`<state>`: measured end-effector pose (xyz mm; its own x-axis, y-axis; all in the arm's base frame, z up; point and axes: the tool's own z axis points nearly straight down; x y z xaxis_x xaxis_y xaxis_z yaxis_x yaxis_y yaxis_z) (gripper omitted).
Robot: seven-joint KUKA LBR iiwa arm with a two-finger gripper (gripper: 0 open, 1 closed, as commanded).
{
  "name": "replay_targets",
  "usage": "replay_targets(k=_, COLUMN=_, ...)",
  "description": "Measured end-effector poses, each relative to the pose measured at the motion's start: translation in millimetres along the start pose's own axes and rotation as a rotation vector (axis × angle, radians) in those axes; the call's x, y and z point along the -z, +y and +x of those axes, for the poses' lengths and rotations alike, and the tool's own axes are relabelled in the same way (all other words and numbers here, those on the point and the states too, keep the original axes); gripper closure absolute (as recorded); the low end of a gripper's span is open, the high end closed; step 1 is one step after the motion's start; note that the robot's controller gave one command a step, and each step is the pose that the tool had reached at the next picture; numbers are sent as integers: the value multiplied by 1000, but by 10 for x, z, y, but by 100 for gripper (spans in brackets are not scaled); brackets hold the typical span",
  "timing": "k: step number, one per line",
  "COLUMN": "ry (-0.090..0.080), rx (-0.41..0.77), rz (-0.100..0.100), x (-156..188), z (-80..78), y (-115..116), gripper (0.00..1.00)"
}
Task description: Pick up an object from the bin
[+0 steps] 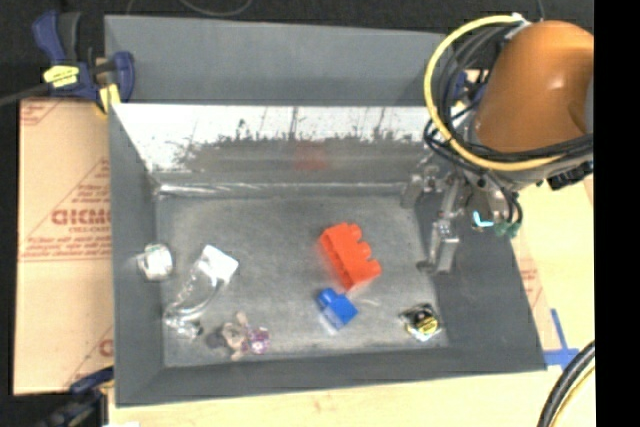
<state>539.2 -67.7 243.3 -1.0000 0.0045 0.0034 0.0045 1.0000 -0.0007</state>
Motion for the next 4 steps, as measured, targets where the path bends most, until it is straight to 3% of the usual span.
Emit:
replay_targets(k=1, ry=-6, rx=333, rz=2, x=-1742, z=425, y=-723, gripper=0)
replay_targets(k=2, ry=-6, rx=359, rz=2, x=-1415, z=649, y=-578, gripper=0)
replay_targets(k=3, ry=-9, rx=402, rz=3, x=-1432, z=609, y=-648, gripper=0)
replay_targets(k=4, ry=-13, rx=480, rz=5, x=-1719, z=520, y=-606, gripper=0)
